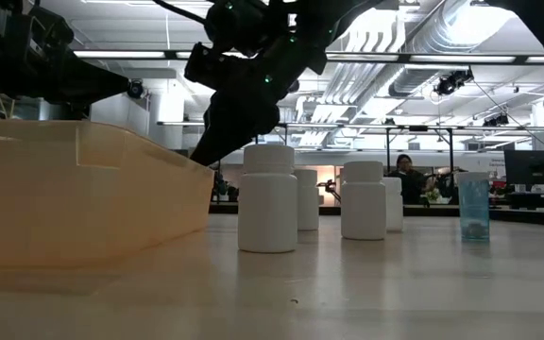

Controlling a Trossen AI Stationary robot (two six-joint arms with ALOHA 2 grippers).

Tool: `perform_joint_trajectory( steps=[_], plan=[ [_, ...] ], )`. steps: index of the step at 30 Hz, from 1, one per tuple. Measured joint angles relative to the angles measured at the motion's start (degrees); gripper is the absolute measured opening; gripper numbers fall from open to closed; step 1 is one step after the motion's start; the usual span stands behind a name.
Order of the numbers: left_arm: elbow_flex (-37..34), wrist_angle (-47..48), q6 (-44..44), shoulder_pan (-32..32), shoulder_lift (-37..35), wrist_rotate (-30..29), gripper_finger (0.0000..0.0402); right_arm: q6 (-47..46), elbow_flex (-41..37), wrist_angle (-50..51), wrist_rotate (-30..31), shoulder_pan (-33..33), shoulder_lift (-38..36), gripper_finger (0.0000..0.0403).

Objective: Pick and place pill bottles into a basket
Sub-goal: Put the yellow pill bottle into the orange bin, then put the blue pill bottle into the orange bin

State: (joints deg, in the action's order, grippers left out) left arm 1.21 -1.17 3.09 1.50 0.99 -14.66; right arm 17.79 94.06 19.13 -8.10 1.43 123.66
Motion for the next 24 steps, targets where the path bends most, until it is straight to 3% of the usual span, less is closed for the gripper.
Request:
perform_joint_trajectory(
  steps=[4, 13, 24],
  plan=[
    [0.0, 0.0, 0.0, 0.0, 0.0, 0.0, 0.0088, -1.4, 0.0, -0.5, -2.8, 0.0, 0.0, 0.0126],
    [0.0, 0.0, 0.0, 0.0, 0.0, 0.0, 0.0088, -1.5, 0.0, -0.4, -3.0, 0.0, -0.1, 0.0132],
    [0.0, 0.0, 0.0, 0.0, 0.0, 0.0, 0.0088, -2.5, 0.0, -1.7, -2.3, 0.1, -0.1, 0.0203]
  ],
)
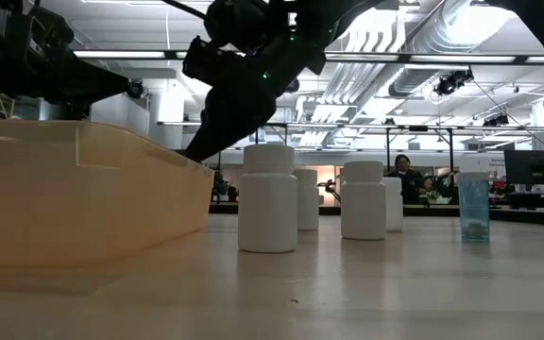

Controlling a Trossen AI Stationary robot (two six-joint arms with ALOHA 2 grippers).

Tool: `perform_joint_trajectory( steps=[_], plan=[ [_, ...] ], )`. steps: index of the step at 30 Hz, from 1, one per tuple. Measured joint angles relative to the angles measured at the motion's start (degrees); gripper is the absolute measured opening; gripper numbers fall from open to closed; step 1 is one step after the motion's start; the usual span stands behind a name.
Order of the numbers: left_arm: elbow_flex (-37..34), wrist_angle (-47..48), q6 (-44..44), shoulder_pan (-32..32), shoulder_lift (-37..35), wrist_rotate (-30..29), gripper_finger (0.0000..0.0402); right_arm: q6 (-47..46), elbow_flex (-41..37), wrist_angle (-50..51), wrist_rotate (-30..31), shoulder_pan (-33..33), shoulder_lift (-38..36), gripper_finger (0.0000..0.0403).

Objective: Pick and place pill bottles into a basket
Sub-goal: Put the blue pill bottle into the orange bin

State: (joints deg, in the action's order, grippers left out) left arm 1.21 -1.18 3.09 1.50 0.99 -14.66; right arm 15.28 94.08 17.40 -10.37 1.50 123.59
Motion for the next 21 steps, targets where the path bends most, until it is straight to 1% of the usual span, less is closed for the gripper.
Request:
perform_joint_trajectory(
  steps=[3, 7, 11, 15, 18, 21],
  plan=[
    [0.0, 0.0, 0.0, 0.0, 0.0, 0.0, 0.0088, 0.1, 1.5, -0.1, 0.2, 0.2, 0.0, 0.021],
    [0.0, 0.0, 0.0, 0.0, 0.0, 0.0, 0.0088, -0.9, 7.2, 3.9, 0.0, 0.8, -0.1, 0.021],
    [0.0, 0.0, 0.0, 0.0, 0.0, 0.0, 0.0088, -1.8, 15.4, 14.6, 0.6, 0.9, -0.1, 0.0209],
    [0.0, 0.0, 0.0, 0.0, 0.0, 0.0, 0.0088, -0.6, 21.8, 29.5, 0.1, 0.9, -0.2, 0.0211],
    [0.0, 0.0, 0.0, 0.0, 0.0, 0.0, 0.0088, -0.5, 22.2, 37.9, -1.2, 1.4, -0.2, 0.0209],
    [0.0, 0.0, 0.0, 0.0, 0.0, 0.0, 0.0088, -2.3, 19.8, 42.0, -4.1, 1.8, -0.2, 0.0205]
  ],
)
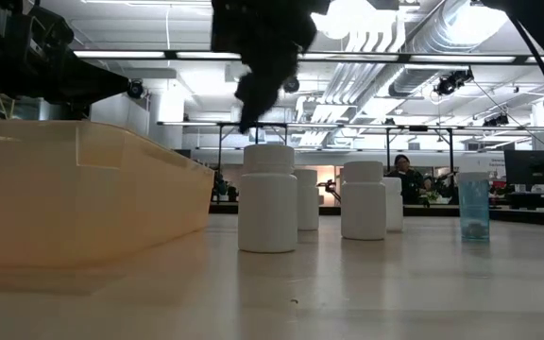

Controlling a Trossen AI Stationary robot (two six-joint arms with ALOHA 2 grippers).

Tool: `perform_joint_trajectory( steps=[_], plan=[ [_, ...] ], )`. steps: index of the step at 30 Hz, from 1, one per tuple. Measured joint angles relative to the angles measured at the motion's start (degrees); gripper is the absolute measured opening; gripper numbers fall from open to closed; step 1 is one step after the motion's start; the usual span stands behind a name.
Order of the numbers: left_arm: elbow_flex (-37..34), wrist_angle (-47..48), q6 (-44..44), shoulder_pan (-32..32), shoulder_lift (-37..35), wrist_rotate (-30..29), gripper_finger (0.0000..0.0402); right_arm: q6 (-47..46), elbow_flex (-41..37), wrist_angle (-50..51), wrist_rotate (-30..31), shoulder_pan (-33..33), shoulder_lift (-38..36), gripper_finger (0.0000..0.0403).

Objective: Pick and place pill bottles into a basket
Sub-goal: Put the blue pill bottle into the orange bin

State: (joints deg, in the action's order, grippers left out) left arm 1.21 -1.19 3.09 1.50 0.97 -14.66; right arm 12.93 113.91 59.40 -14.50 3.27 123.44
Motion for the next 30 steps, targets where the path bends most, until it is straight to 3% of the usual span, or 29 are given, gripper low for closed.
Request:
perform_joint_trajectory(
  steps=[5, 9, 26, 30],
  plan=[
    [0.0, 0.0, 0.0, 0.0, 0.0, 0.0, 0.0088, -2.5, -8.1, 0.3, -1.7, -1.0, -2.0, 0.0196],
    [0.0, 0.0, 0.2, 0.0, 0.0, 0.0, 0.0088, -7.0, -16.6, -0.3, -1.6, -2.5, -8.4, 0.0187],
    [0.0, 0.0, 0.2, 0.0, 0.0, 0.0, 0.0088, -20.4, -56.8, -23.0, 23.5, -10.3, -54.5, 0.0177],
    [0.0, 0.0, 0.2, 0.0, 0.0, 0.0, 0.0088, -20.8, -65.1, -30.3, 24.7, -10.6, -62.0, 0.0179]
  ],
)
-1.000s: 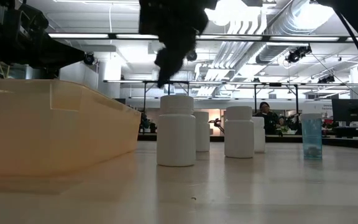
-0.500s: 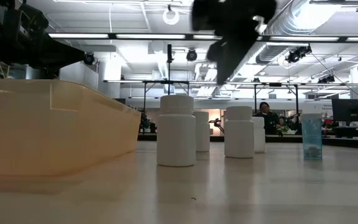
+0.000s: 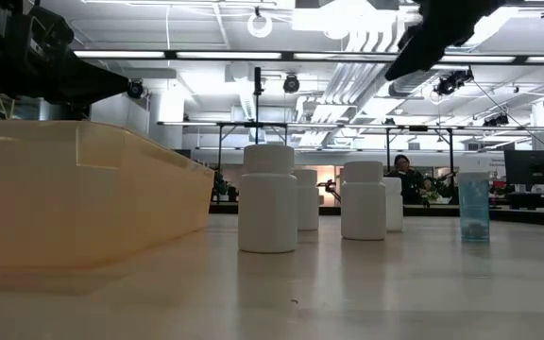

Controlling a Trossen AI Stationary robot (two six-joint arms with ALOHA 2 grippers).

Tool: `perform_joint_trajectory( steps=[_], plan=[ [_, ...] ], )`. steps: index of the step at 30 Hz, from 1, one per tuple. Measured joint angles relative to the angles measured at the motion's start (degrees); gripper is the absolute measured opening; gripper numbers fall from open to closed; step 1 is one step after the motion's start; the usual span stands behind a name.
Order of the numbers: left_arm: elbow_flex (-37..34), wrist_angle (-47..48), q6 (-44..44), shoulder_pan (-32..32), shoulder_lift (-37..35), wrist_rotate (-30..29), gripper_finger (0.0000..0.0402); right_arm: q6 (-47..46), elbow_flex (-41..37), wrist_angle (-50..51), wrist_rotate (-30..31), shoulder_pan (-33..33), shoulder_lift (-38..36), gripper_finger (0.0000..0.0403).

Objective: Pick and place pill bottles into a basket
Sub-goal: Put the blue pill bottle into the orange bin

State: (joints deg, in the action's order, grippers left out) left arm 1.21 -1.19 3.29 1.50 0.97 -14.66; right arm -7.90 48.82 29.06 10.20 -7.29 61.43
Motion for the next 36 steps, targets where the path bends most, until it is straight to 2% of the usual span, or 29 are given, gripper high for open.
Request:
perform_joint_trajectory(
  steps=[3, 6, 12, 17, 22, 31, 36],
  plan=[
    [0.0, 0.0, 0.0, 0.0, 0.0, 0.0, 0.0088, 0.2, -5.1, -6.2, -2.7, 0.0, -1.8, 0.0185],
    [0.0, 0.0, 0.0, 0.0, 0.0, 0.0, 0.0088, 0.8, -7.7, -7.5, -4.1, 0.0, -1.5, 0.0199],
    [0.0, 0.0, 0.0, 0.0, 0.0, 0.0, 0.0088, 0.9, -9.0, -7.6, -6.3, 0.0, 1.8, 0.0246],
    [0.0, 0.0, 0.0, 0.0, 0.0, 0.0, 0.0088, 0.9, -8.9, -7.6, -10.4, -0.1, 5.6, 0.0273],
    [0.0, 0.0, 0.0, 0.0, 0.0, 0.0, 0.0088, 0.4, -8.9, -7.6, -13.6, -1.3, 8.4, 0.0277],
    [0.0, 0.0, 0.0, 0.0, 0.0, 0.0, 0.0088, 0.4, -8.9, -7.2, -13.6, -5.5, 11.4, 0.0277],
    [0.0, 0.0, 0.0, 0.0, 0.0, 0.0, 0.0088, -0.4, -8.9, -6.3, -11.4, -6.8, 13.2, 0.0277]
  ],
)
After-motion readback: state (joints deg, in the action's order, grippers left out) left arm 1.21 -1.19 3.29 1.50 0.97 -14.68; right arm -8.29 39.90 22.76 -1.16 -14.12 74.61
